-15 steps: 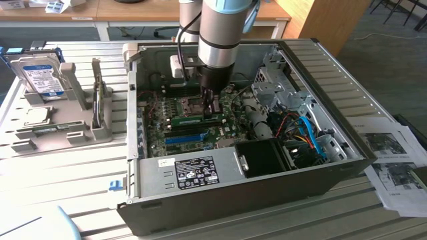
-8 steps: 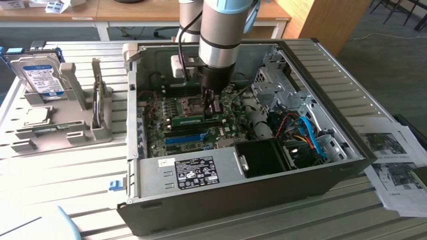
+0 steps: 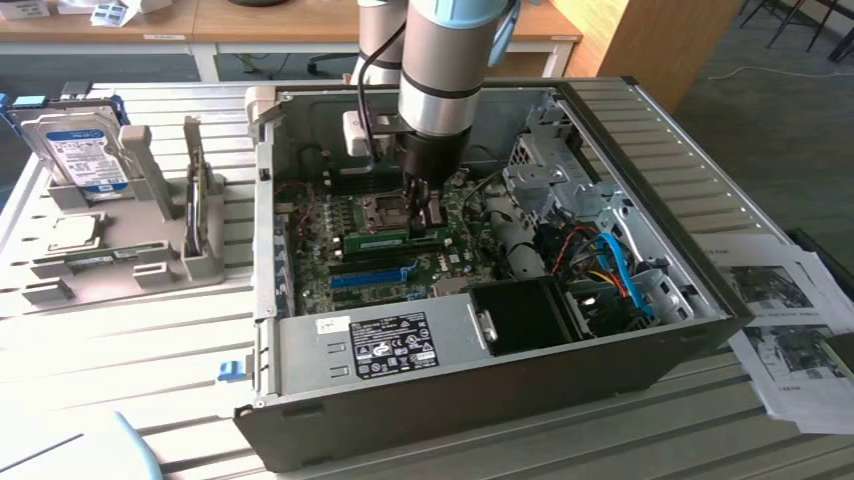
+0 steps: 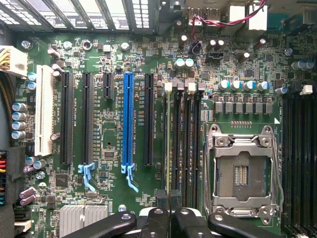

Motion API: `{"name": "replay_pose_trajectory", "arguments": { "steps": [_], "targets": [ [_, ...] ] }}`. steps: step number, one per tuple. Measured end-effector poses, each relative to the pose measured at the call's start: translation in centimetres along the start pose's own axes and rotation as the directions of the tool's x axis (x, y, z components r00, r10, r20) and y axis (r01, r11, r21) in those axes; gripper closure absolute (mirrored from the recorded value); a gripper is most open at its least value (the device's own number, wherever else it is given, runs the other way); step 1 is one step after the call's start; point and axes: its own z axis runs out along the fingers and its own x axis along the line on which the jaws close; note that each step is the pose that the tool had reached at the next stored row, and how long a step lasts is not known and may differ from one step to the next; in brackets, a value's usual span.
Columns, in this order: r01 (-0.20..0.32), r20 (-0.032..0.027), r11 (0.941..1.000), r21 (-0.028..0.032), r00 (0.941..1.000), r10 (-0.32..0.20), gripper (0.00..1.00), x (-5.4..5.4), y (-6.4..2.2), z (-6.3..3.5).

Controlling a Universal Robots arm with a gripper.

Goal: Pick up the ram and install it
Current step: 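Insert the ram into the slot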

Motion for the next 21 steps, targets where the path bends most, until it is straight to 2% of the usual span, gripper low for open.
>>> {"name": "replay_pose_trajectory", "arguments": {
  "steps": [21],
  "targets": [
    [-0.001,0.0001,1.0,0.0,1.0,0.001,0.89,0.0,0.03,0.11]
  ]
}}
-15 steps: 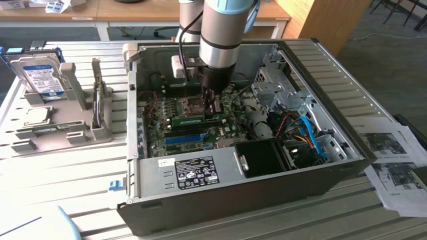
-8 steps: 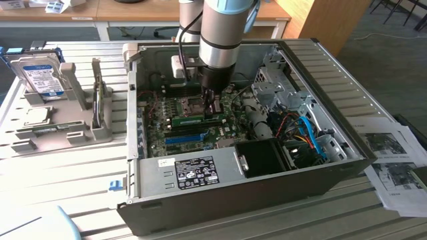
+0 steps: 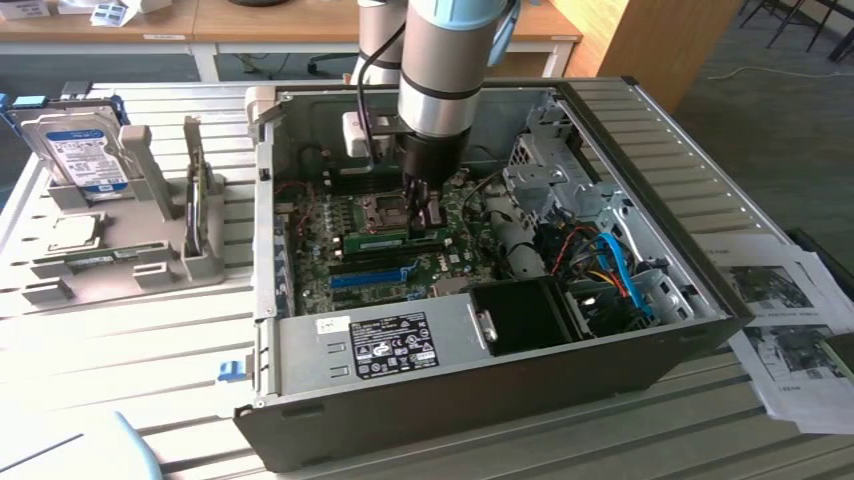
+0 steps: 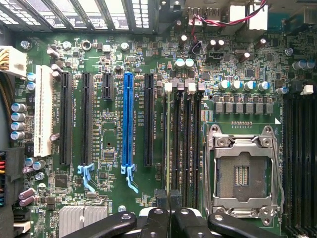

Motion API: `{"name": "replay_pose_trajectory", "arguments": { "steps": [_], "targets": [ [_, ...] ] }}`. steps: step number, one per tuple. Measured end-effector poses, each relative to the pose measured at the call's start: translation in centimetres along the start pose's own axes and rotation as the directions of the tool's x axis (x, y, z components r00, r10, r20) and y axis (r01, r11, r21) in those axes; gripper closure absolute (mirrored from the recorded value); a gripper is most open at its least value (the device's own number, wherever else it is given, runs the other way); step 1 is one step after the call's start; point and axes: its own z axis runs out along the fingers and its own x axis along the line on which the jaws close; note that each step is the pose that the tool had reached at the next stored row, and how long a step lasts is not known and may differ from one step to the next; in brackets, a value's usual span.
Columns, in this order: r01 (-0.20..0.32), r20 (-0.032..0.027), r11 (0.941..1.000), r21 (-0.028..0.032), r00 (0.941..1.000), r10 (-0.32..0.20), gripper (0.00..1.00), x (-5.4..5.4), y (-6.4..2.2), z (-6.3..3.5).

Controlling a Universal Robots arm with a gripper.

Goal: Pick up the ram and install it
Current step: 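Insert the ram into the slot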

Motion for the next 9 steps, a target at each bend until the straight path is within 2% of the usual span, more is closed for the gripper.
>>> {"name": "replay_pose_trajectory", "arguments": {
  "steps": [9],
  "targets": [
    [0.0,-0.0002,1.0,-0.0001,1.0,0.0,0.89,0.01,0.0,0.18]
  ]
}}
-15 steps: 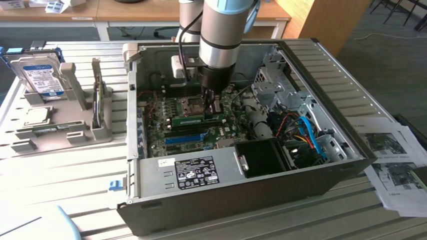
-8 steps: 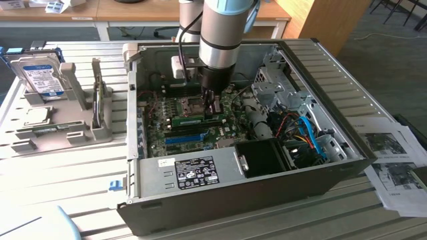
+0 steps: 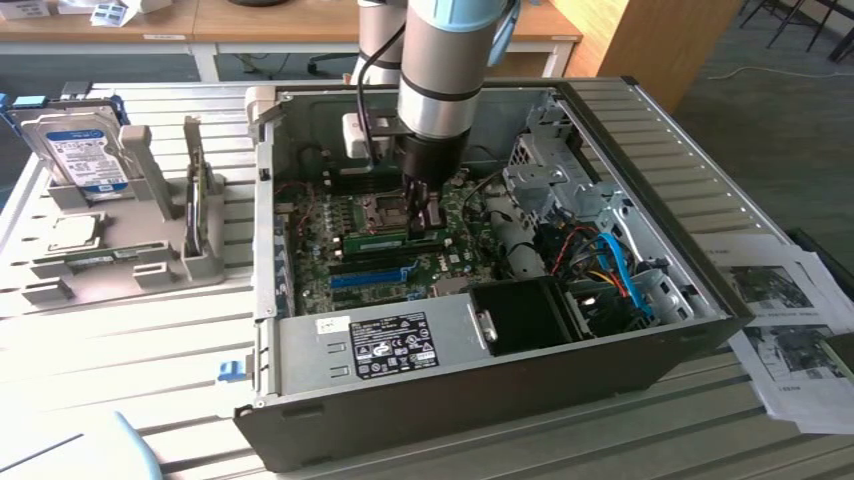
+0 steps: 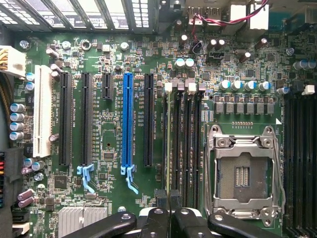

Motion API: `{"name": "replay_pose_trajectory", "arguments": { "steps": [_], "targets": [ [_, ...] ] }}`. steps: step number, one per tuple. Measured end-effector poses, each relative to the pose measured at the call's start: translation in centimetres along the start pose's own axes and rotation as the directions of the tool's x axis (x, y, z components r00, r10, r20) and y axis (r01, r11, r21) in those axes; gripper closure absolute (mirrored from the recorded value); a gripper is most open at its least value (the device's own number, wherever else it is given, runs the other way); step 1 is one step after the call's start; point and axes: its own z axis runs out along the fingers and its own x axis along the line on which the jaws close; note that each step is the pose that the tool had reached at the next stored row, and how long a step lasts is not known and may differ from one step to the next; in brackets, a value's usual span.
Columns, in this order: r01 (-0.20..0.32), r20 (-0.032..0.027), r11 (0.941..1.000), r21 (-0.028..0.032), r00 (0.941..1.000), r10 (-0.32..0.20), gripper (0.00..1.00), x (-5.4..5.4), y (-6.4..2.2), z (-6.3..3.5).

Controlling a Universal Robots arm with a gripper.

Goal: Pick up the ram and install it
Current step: 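Insert the ram into the slot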

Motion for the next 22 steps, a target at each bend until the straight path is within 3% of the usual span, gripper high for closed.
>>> {"name": "replay_pose_trajectory", "arguments": {
  "steps": [22],
  "targets": [
    [0.0,0.0004,1.0,0.0002,1.0,0.0,0.89,-0.01,-0.01,-0.14]
  ]
}}
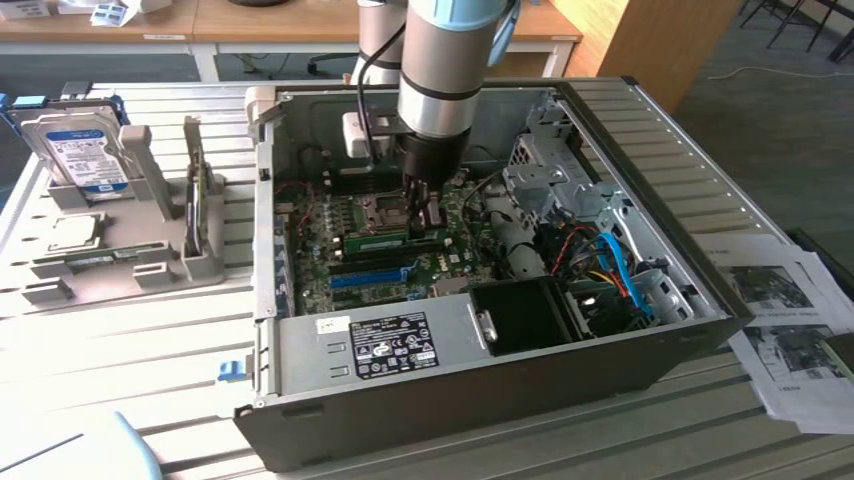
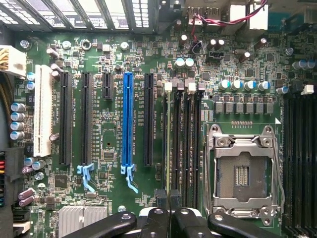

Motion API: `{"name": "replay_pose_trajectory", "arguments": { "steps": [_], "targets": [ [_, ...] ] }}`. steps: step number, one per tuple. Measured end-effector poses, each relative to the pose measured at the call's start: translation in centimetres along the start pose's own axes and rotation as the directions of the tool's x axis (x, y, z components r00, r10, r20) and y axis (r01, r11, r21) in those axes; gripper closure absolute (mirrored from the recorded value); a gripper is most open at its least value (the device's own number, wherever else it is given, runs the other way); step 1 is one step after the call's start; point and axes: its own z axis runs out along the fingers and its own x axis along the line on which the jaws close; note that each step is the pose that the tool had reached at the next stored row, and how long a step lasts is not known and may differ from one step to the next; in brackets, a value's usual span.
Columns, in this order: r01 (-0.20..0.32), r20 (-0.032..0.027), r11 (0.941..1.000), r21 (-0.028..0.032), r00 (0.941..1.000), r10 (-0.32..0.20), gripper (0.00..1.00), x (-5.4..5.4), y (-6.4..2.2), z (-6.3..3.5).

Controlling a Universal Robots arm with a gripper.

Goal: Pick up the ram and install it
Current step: 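Insert the ram into the slot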

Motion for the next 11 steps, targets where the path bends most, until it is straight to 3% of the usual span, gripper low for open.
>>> {"name": "replay_pose_trajectory", "arguments": {
  "steps": [11],
  "targets": [
    [0.0,0.0,1.0,0.0001,1.0,0.0,0.89,-0.01,-0.01,-0.29]
  ]
}}
